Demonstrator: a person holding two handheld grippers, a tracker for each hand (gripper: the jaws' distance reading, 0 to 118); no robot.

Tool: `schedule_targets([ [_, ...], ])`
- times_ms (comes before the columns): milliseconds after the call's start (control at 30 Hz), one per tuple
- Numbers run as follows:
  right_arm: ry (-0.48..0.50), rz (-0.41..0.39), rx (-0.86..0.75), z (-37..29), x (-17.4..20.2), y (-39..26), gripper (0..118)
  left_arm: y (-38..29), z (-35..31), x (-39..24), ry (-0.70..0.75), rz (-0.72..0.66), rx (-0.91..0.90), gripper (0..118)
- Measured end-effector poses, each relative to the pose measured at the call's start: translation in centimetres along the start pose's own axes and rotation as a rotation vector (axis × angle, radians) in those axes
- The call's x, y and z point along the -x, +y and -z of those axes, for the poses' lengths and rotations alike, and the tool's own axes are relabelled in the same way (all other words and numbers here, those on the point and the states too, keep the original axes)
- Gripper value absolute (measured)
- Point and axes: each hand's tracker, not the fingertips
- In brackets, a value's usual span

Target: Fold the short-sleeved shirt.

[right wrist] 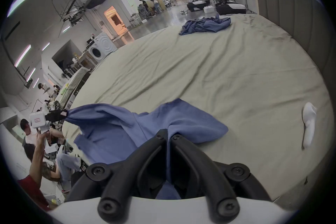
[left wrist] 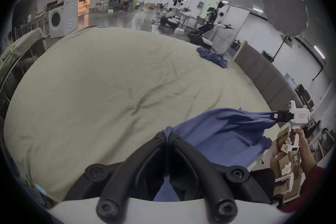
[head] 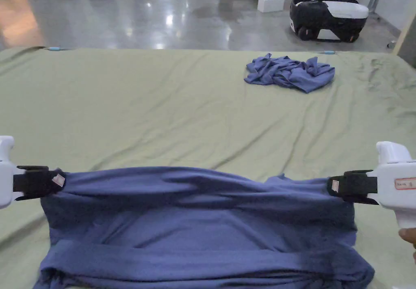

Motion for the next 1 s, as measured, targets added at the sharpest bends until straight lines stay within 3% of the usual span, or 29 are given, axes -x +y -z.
schedule_targets([
  [100,0.003,0.023,-0.007,-2.6,-0.5,-3.6,3,-3.7,-3.1,0.6,-0.067,-0.049,-0.023,2],
  [200,-0.005,0.049,0.019,-3.8,-1.5,-7.2,3,-7.3,-4.5,1.5,-0.042,-0.03,-0.006,2],
  [267,-0.054,0.07,0.029,-3.9,-2.1,-9.6,3,-9.5,-4.2,2.5,-0.047,-0.044,0.036,2],
  [333,-0.012,0.115,0.089,-3.3,-2.8,-11.5,3,-11.4,-3.9,3.3,-0.081,-0.106,0.047,2],
  [367,-0.04,0.124,0.084,-2.8,-3.0,-12.5,3,-12.2,-3.6,3.6,-0.09,-0.12,0.055,2],
  [600,-0.091,0.118,0.093,-0.6,-3.7,-13.8,3,-13.9,-0.7,3.8,-0.039,-0.065,0.113,3],
  [633,-0.091,0.109,0.093,-0.5,-3.9,-13.8,3,-13.8,-0.6,3.8,-0.035,-0.068,0.107,11],
  [667,-0.102,0.09,0.096,-0.5,-3.7,-13.6,4,-13.7,-0.5,3.9,-0.04,-0.077,0.103,32],
  [700,-0.106,0.066,0.107,-0.5,-3.5,-13.5,14,-13.6,-0.4,4.0,-0.045,-0.096,0.101,67],
  [733,-0.128,0.039,0.129,-0.7,-3.3,-13.3,35,-13.3,-0.4,4.2,-0.067,-0.142,0.114,80],
  [767,-0.154,0.037,0.135,-1.1,-3.1,-13.2,58,-13.1,-0.5,4.2,-0.088,-0.182,0.124,80],
  [800,-0.192,0.022,0.146,-1.8,-2.6,-12.9,67,-12.7,-1.2,3.9,-0.098,-0.19,0.106,80],
  [900,-0.227,-0.002,-0.048,-7.1,0.2,-12.1,67,-10.6,-5.5,1.6,-0.061,-0.154,-0.062,80],
  [1000,-0.264,-0.177,-0.55,-13.5,5.9,-13.4,66,-9.3,-11.8,-3.7,0.011,0.031,-0.366,80],
])
